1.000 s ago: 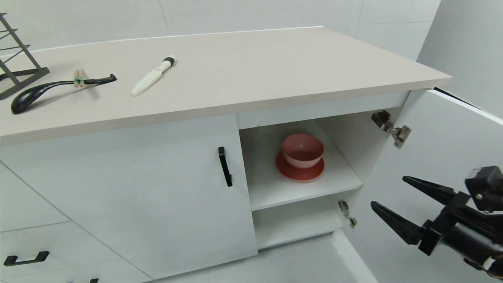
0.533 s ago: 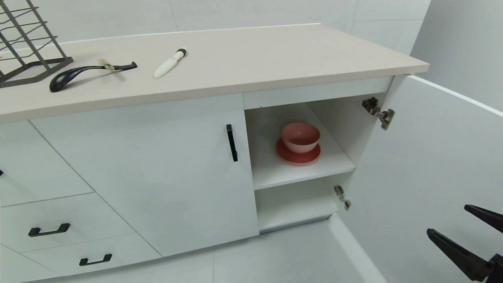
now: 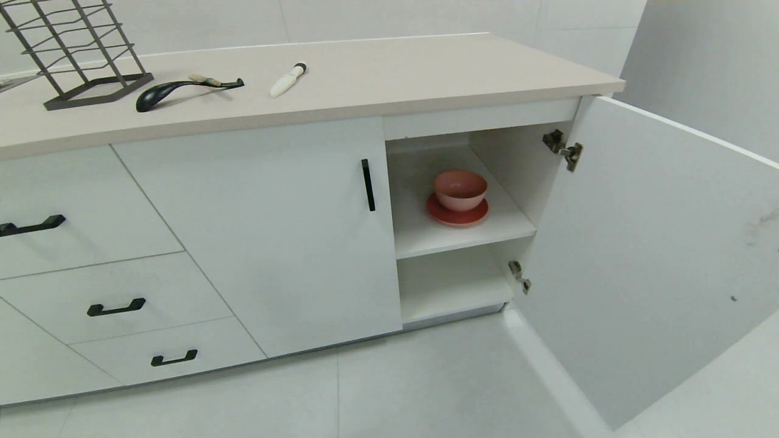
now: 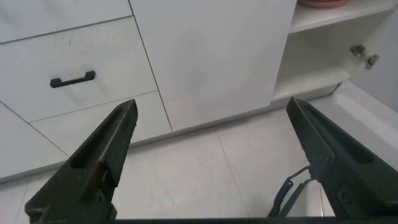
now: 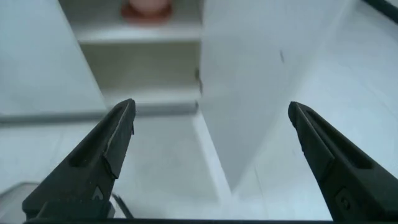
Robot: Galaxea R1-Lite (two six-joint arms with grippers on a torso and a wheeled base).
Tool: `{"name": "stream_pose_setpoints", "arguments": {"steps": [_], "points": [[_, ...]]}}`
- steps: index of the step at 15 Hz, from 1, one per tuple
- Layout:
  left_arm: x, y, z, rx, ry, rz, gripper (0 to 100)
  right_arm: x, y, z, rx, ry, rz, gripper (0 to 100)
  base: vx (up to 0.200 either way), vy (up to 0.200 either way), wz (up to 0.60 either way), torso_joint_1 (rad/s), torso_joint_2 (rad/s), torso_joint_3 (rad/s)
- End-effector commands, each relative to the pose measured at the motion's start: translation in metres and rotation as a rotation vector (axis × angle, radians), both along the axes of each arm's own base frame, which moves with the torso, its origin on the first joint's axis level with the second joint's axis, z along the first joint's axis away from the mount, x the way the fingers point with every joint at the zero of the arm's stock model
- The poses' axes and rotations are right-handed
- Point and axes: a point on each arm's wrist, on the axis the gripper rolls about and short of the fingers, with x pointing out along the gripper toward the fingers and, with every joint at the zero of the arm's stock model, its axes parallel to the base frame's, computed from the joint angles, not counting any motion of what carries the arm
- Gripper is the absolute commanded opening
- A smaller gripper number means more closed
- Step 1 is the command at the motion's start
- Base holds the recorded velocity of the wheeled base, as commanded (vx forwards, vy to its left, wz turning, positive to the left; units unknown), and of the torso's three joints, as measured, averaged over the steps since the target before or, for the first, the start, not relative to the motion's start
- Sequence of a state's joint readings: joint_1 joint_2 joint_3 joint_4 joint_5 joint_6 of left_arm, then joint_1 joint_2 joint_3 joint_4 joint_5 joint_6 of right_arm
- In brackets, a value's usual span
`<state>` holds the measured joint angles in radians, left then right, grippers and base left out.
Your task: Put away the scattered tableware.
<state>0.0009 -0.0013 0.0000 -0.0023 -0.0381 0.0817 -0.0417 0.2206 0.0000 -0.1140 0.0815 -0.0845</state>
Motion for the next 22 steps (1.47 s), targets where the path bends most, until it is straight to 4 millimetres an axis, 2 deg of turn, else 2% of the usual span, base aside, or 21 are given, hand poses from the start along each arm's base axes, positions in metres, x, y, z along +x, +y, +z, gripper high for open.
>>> {"name": "stream_pose_setpoints", "arguments": {"steps": [1, 7, 13, 22], "points": [[0.0001, 0.0000, 0.0001, 0.000, 0.001, 0.000, 100, -0.0112, 0.0006, -0.0128, -0.022, -0.007, -0.078, 100, 0.000, -0.200, 0.00, 0.002, 0.00, 0.012], [0.0001, 0.0000, 0.0001, 0.006, 0.000, 0.000, 100, -0.0113, 0.0007, -0.0127, 0.002, -0.010, -0.075, 100, 0.000, -0.200, 0.00, 0.002, 0.00, -0.002], [0.0001, 0.0000, 0.0001, 0.003, 0.000, 0.000, 100, -0.0113, 0.0007, -0.0128, 0.032, -0.008, -0.082, 100, -0.200, -0.033, 0.00, 0.006, 0.00, 0.000], [0.0001, 0.0000, 0.0001, -0.002, 0.001, 0.002, 100, -0.0113, 0.0006, -0.0128, 0.054, -0.008, -0.089, 100, 0.000, -0.200, 0.00, 0.003, 0.00, 0.004]]}}
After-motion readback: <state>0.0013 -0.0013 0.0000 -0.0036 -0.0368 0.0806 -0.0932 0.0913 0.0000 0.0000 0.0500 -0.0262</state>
